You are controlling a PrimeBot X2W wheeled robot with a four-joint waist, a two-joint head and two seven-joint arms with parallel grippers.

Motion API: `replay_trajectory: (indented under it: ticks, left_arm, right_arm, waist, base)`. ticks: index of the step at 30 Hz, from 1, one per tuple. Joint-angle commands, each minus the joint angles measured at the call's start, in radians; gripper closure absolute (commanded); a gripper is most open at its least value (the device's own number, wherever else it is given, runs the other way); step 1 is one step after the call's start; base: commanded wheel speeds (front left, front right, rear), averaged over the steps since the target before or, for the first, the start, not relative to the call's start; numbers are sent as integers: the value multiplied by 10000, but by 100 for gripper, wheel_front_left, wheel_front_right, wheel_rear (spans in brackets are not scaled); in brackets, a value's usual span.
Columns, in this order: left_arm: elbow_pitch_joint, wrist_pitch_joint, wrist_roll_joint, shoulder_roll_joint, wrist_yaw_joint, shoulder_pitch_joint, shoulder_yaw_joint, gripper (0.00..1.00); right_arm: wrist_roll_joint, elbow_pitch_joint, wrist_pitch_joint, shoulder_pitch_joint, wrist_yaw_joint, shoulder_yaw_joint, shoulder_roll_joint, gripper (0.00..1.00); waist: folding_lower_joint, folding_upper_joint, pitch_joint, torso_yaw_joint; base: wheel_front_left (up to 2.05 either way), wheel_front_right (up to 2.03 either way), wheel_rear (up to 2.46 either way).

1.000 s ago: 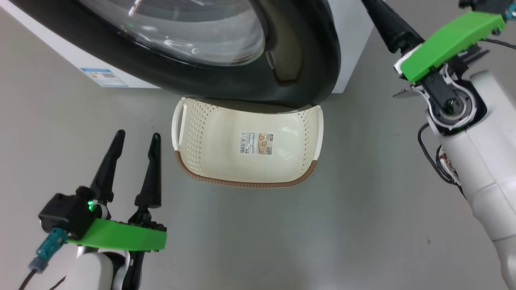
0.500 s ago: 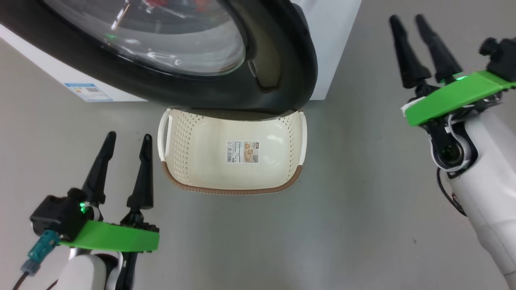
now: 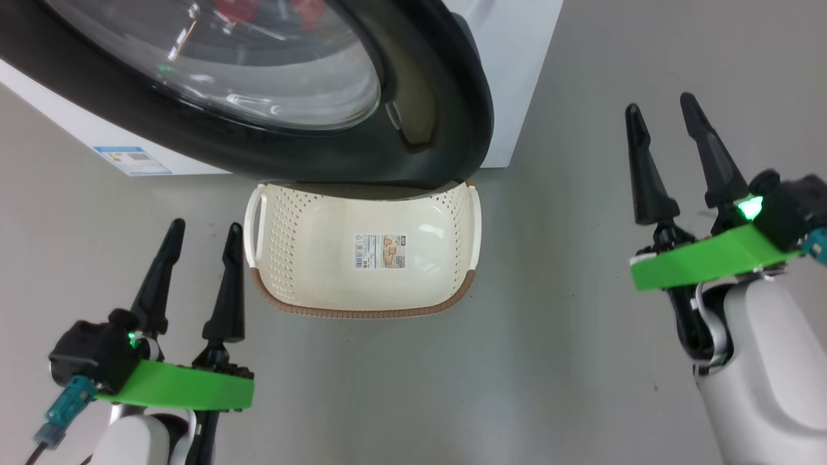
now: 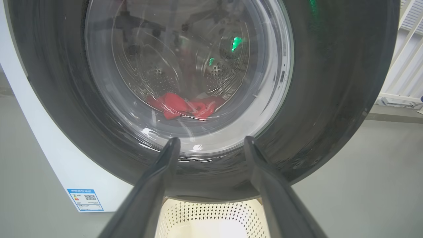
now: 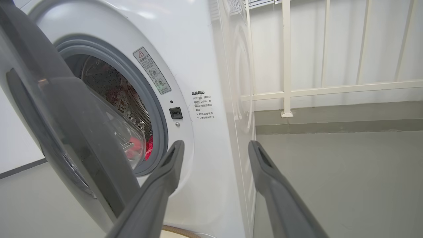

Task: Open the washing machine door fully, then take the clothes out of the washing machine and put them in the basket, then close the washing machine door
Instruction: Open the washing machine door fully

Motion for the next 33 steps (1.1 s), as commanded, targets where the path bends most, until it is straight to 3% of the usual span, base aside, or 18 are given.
replay_trajectory:
  ticks: [1, 14, 33]
  left_arm:
    - [-282, -76, 75, 242, -54, 101, 372, 0]
    - [-458, -76, 136, 151, -54, 159, 547, 0]
    - [-561, -76, 181, 122, -54, 210, 580, 0]
  right_arm:
    - [-258, -470, -61, 317, 75, 72, 210, 0]
    - [-1693, -1667, -62, 1682, 75, 54, 503, 0]
    - [-1453, -1846, -62, 1975, 75, 120, 510, 0]
  waist:
    - [0, 0, 7, -18]
    - [0, 0, 73, 15]
    - [0, 0, 186, -101]
  base:
    - [0, 0, 0]
    - [0, 0, 0]
    - [0, 0, 0]
